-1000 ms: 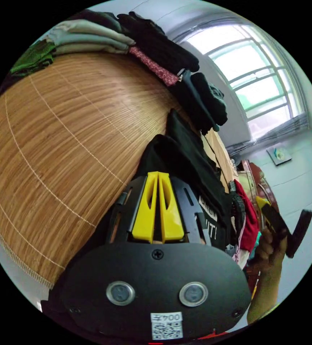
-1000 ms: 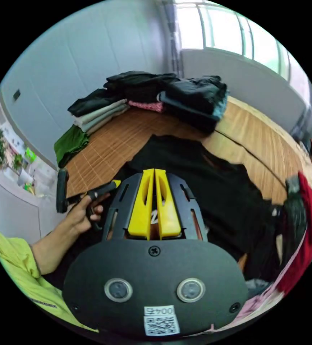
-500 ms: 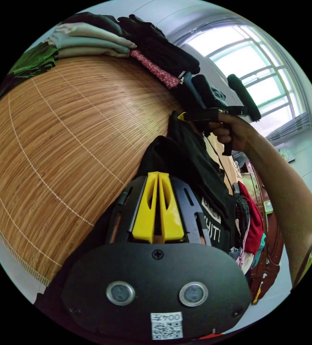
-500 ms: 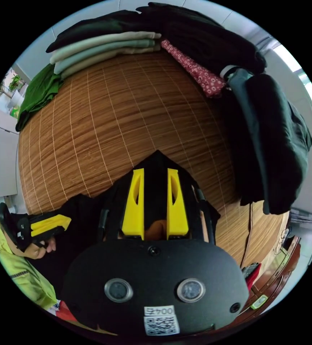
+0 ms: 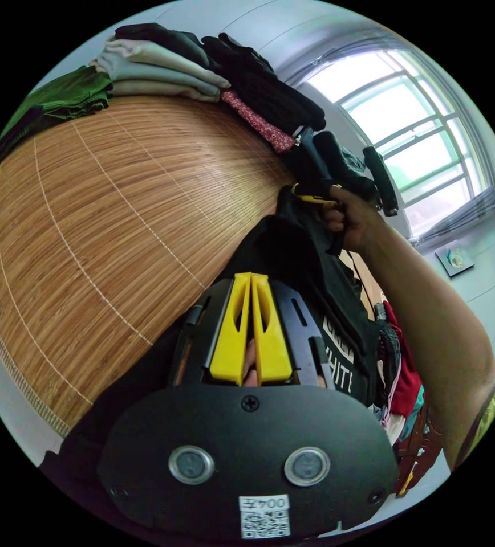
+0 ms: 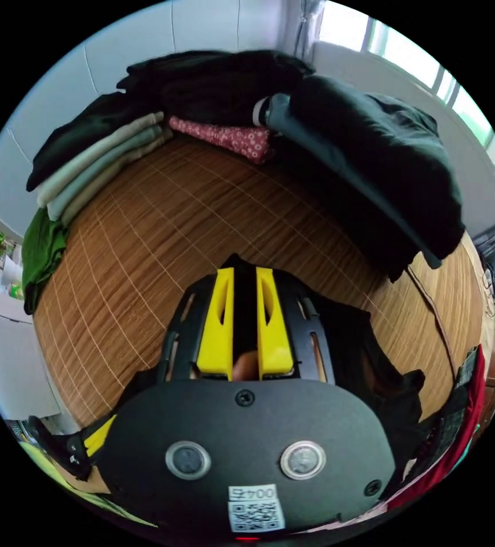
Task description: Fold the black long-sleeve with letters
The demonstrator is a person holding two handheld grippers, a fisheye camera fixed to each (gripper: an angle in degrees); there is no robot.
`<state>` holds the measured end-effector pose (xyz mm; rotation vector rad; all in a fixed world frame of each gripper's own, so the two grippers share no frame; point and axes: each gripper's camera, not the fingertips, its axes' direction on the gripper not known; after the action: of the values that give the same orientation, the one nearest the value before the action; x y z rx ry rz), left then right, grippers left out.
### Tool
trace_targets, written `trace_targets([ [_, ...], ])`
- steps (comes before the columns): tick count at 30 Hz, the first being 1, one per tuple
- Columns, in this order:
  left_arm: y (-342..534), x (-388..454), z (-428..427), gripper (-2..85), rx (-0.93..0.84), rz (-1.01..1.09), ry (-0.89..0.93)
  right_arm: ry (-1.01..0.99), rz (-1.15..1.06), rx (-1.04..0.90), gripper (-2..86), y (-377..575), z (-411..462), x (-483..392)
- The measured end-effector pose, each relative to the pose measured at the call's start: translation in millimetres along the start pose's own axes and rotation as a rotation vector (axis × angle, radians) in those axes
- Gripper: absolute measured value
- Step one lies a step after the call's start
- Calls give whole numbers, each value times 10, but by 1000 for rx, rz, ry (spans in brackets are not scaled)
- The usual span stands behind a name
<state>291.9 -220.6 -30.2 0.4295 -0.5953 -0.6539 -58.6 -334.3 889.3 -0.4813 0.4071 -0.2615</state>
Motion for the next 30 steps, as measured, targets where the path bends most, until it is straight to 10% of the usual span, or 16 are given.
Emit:
trace_targets([
  [13,-228,-181,46,1,-3,-21,21,-101,33,178,-6,1534,-394,-210],
  [25,-387,-442,175,1,-10,-43,77,246,727,241,-3,4682,-1635,3110],
  [30,-422,-493,267,0,-10,-37,66,332,599,146,33,5408,-1794,3467],
])
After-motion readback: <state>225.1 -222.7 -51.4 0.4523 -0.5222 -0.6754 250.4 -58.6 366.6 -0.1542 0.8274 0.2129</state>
